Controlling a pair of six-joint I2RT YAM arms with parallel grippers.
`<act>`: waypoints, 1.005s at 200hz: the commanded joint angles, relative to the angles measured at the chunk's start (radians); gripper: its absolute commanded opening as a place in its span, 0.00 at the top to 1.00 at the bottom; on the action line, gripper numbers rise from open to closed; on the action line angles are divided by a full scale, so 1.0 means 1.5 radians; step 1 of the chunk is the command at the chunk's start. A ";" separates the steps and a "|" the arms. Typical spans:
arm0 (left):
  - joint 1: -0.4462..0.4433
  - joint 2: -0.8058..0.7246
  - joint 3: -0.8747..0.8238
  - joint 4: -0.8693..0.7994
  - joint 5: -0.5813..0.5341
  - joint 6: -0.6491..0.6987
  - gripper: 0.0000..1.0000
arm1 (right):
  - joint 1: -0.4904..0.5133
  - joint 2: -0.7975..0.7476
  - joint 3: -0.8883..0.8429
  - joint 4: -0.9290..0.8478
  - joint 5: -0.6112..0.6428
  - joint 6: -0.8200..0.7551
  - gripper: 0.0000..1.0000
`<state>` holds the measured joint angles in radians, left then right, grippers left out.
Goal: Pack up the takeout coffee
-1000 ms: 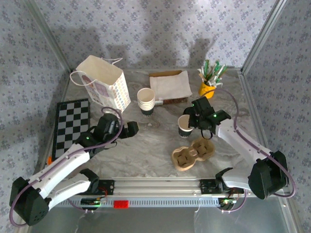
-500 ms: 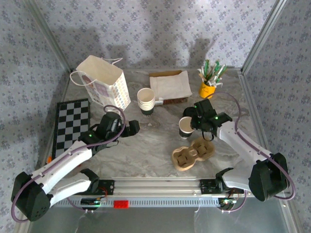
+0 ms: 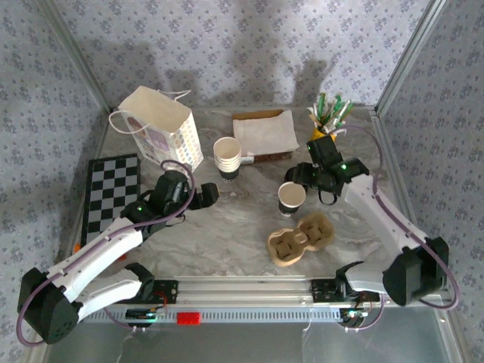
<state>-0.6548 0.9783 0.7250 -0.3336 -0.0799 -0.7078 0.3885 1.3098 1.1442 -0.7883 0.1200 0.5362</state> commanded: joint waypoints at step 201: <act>-0.005 0.079 0.102 -0.007 0.022 0.019 0.00 | -0.068 0.342 0.186 -0.041 0.000 -0.020 0.15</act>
<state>-0.6548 1.0962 0.8379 -0.3405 -0.0628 -0.6968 0.3180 1.8397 1.4441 -0.8448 0.1154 0.5152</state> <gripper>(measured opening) 0.998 0.859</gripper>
